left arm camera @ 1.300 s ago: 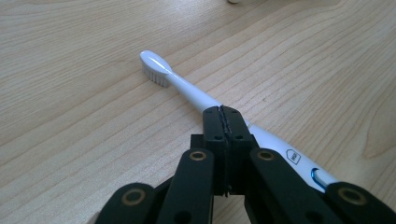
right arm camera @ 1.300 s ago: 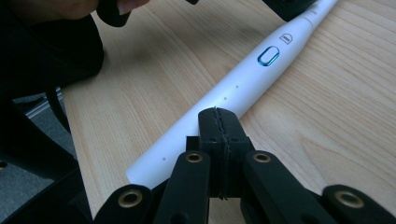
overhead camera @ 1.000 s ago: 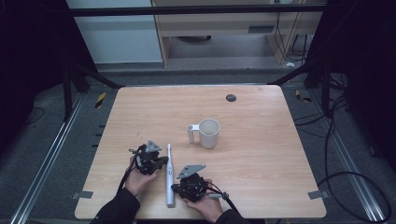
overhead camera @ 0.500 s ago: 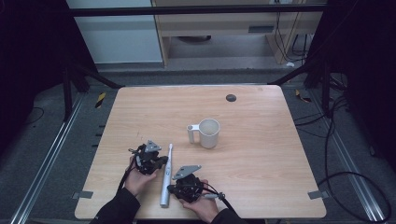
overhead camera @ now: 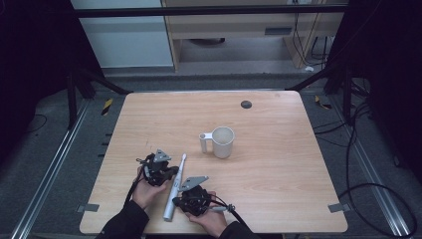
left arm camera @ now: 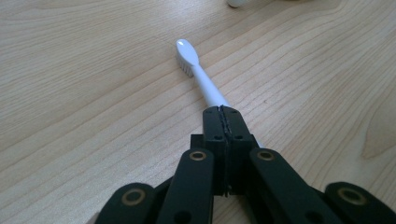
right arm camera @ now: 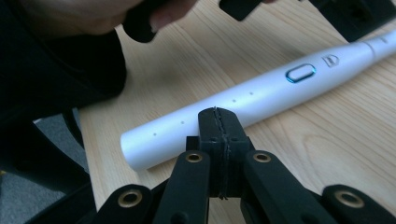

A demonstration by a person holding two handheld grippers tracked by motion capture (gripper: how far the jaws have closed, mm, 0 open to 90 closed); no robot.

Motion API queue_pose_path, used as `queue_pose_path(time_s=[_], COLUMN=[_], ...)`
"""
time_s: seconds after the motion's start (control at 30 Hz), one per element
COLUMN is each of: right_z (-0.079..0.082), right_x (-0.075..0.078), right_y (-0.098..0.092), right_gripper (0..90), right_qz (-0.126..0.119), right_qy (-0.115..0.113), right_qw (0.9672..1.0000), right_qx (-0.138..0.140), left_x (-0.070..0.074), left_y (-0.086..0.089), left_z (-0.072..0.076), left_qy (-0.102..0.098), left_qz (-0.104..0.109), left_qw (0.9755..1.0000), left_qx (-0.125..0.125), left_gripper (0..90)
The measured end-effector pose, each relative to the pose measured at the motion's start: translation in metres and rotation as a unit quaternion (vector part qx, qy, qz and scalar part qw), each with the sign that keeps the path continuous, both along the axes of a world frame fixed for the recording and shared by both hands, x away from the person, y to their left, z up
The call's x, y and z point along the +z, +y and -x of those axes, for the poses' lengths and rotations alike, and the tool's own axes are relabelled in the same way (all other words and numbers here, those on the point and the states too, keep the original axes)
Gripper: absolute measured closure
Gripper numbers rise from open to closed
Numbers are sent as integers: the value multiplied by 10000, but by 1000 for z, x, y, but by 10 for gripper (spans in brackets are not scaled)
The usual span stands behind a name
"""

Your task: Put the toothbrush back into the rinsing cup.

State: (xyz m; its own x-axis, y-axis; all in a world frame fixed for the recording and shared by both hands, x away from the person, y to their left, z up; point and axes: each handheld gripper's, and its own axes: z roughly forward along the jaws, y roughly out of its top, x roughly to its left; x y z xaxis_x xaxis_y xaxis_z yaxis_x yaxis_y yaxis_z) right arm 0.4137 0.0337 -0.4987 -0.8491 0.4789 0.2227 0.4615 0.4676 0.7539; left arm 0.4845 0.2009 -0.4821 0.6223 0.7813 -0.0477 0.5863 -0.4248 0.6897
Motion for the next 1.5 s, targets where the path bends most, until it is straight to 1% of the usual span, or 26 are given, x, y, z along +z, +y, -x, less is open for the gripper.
queue_pose_path(time_s=[0.03,0.2,0.33,0.47,0.5,0.63,0.67,0.7,0.73,0.77,0.8,0.83,0.87,0.9,0.93,1.03,1.07,1.1,1.13,1.17,1.2,1.27,1.4,1.43,1.47,1.5], right_z=[0,1,0,-3,-7,-14,-16,-16,-18,-18,-20,-20,-21,-21,-21,-23,-24,-24,-24,-24,-24,-24,-24,-24,-25,-25], right_x=[-1,-2,4,13,21,35,38,38,41,41,43,43,44,44,44,45,46,46,47,47,46,45,43,42,41,39], right_y=[2,4,-2,-12,-23,-54,-63,-63,-81,-81,-101,-101,-111,-123,-131,-162,-173,-179,-189,-195,-203,-219,-246,-253,-259,-264], right_gripper=[900,900,900,899,897,885,881,881,873,873,857,857,844,832,824,781,766,745,723,703,683,639,562,547,540,526], right_qz=[-34,41,-31,-51,-71,-65,-83,-83,-54,-54,50,50,113,183,216,202,220,243,360,433,500,509,713,791,843,876], right_qy=[0,-11,-22,-128,-235,-480,-531,-531,-618,-618,-758,-758,-832,-926,-978,-1028,-1073,-1116,-1248,-1321,-1379,-1382,-1477,-1524,-1539,-1480], right_qw=[10000,10000,10000,9998,9993,9963,9951,9951,9924,9924,9886,9886,9862,9826,9803,9714,9674,9644,9591,9560,9516,9455,9309,9267,9234,9215], right_qx=[10,39,-32,-163,-300,-716,-829,-829,-1064,-1064,-1299,-1299,-1428,-1598,-1700,-2133,-2284,-2385,-2516,-2584,-2701,-2904,-3263,-3344,-3414,-3482], left_x=[0,1,3,6,8,15,16,16,18,18,20,20,21,22,23,26,27,28,29,30,31,34,37,37,38,38], left_y=[0,1,3,6,9,14,15,15,17,17,19,19,20,20,21,23,24,25,25,25,26,26,25,25,25,24], left_z=[0,0,1,2,3,7,8,8,10,10,12,12,13,14,14,16,16,16,17,18,18,19,22,22,22,23], left_qy=[-2,-11,-34,-68,-97,-179,-195,-195,-206,-206,-210,-210,-226,-219,-217,-219,-210,-181,-192,-190,-165,-158,-153,-137,-93,-96], left_qz=[1,6,33,72,98,160,183,183,220,220,263,263,273,285,307,329,351,363,357,369,381,413,430,446,459,462], left_qw=[10000,10000,10000,9999,9999,9996,9995,9995,9994,9994,9993,9993,9992,9991,9990,9988,9987,9987,9987,9987,9987,9985,9985,9985,9985,9984], left_qx=[1,2,23,64,82,144,156,156,171,171,187,187,207,219,228,293,305,317,317,312,310,311,312,303,298,309], left_gripper=[893,893,893,892,891,883,880,877,874,872,869,867,867,862,858,846,836,831,825,815,799,775,730,721,704,689])
